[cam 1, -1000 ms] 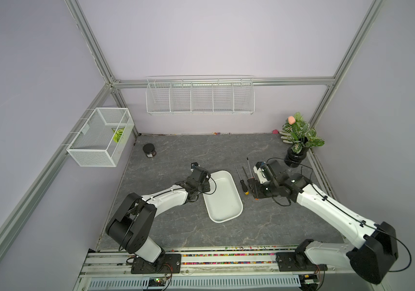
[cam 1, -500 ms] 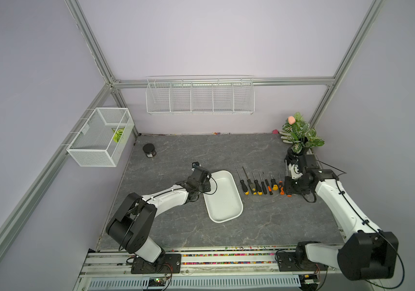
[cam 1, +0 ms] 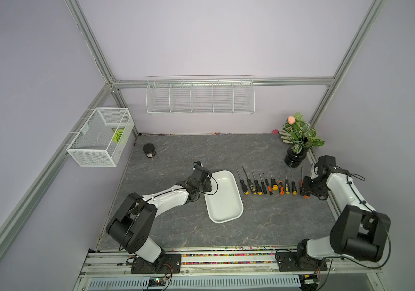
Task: Take out the screwdriver from the storage box
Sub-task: Place the screwdriver at the center of the board.
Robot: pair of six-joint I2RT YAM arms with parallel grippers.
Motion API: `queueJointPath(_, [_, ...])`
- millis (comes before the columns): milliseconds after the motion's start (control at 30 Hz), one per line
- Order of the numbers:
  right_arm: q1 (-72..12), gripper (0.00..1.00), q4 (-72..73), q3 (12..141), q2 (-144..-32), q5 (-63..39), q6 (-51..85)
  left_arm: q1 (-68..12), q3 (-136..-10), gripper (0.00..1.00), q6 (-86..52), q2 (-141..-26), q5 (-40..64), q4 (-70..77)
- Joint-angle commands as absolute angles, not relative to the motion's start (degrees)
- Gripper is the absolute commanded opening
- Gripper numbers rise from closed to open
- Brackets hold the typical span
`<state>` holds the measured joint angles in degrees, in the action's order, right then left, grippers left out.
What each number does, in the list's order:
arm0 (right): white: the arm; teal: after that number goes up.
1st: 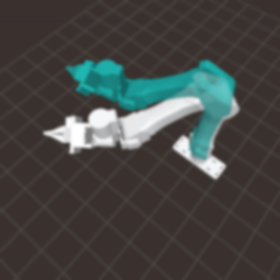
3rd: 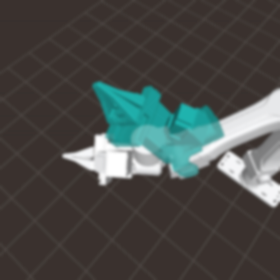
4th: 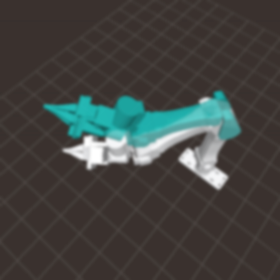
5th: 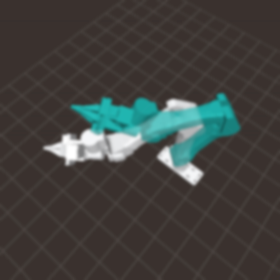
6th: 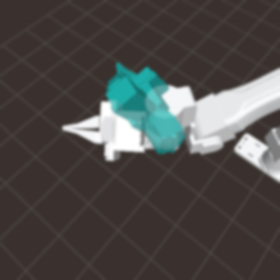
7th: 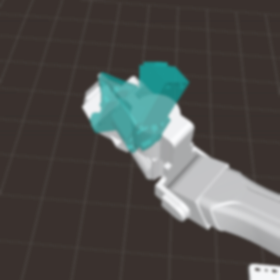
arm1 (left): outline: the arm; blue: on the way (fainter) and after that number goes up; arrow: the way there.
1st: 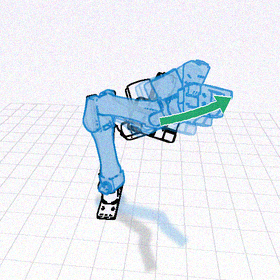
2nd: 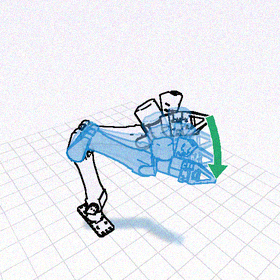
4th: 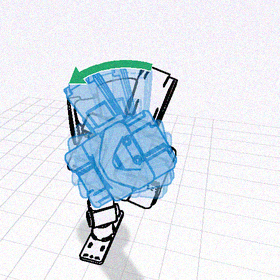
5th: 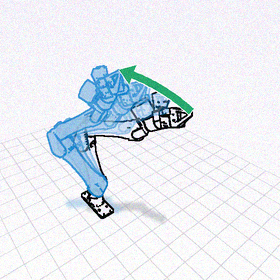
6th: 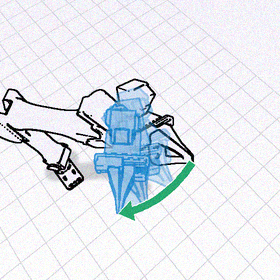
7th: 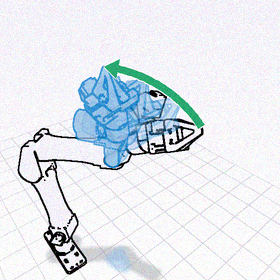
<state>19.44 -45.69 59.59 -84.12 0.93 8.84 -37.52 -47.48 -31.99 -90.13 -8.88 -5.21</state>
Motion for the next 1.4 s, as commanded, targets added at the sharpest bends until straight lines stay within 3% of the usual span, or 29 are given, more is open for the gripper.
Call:
queueJointPath(0, [21.83, 0.0, -43.51, 61.87, -86.03, 3.4, 7.73, -37.71, -48.37, 0.0, -30.13, -90.61, -8.88, -3.32])
queueJointPath(533, [22.77, 0.0, -45.27, 71.61, -100.34, 10.02, 3.83, -37.62, -47.74, 0.0, -29.52, -90.44, -8.35, -2.44])
queueJointPath(1367, [21.11, 0.0, -47.45, 76.68, -110.91, 7.58, 1.28, -36.86, -48.04, 0.0, -29.12, -91.84, -7.03, -1.59])
